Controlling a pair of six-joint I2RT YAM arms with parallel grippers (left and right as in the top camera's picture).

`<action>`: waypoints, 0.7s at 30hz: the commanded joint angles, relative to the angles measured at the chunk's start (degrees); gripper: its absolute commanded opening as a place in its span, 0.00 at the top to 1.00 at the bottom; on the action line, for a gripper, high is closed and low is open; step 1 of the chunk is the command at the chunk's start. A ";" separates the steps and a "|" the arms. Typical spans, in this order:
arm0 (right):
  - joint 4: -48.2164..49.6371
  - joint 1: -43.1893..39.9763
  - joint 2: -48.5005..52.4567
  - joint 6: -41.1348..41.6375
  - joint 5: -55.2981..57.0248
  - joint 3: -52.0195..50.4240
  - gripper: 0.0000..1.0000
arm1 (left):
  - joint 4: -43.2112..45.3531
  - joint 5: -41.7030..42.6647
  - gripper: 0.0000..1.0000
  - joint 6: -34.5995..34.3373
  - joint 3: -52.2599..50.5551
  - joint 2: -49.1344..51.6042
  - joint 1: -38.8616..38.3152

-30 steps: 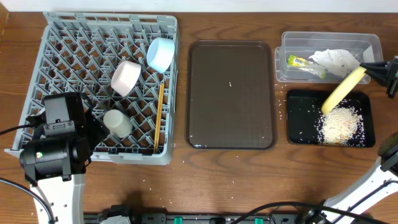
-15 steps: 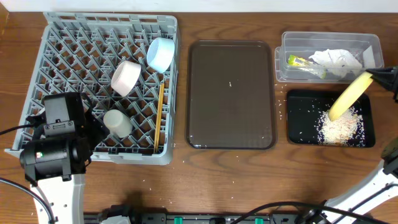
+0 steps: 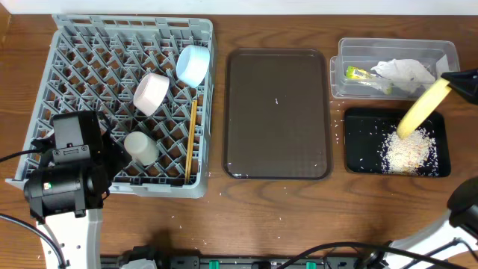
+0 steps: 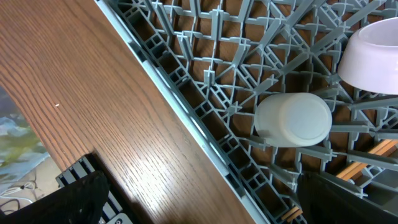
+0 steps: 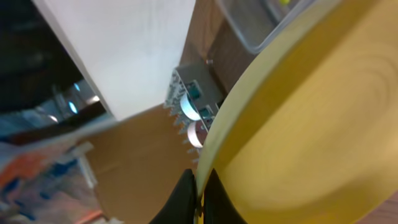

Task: Sort waste into correct bins and load items into the dishwasher
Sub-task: 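Carry the yellow plate left and set it upright in the rack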

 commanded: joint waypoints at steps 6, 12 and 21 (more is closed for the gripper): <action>0.81 11.32 -10.32 -0.57 0.48 0.00 0.98 | -0.20 -0.90 0.02 0.33 0.85 -0.04 0.35; 8.83 25.11 -11.32 0.61 -0.68 0.00 0.98 | -0.20 -0.90 0.02 0.33 0.85 -0.04 0.35; 34.23 47.82 -11.13 20.46 8.15 -0.02 0.98 | -0.20 -0.87 0.02 0.33 0.85 -0.04 0.35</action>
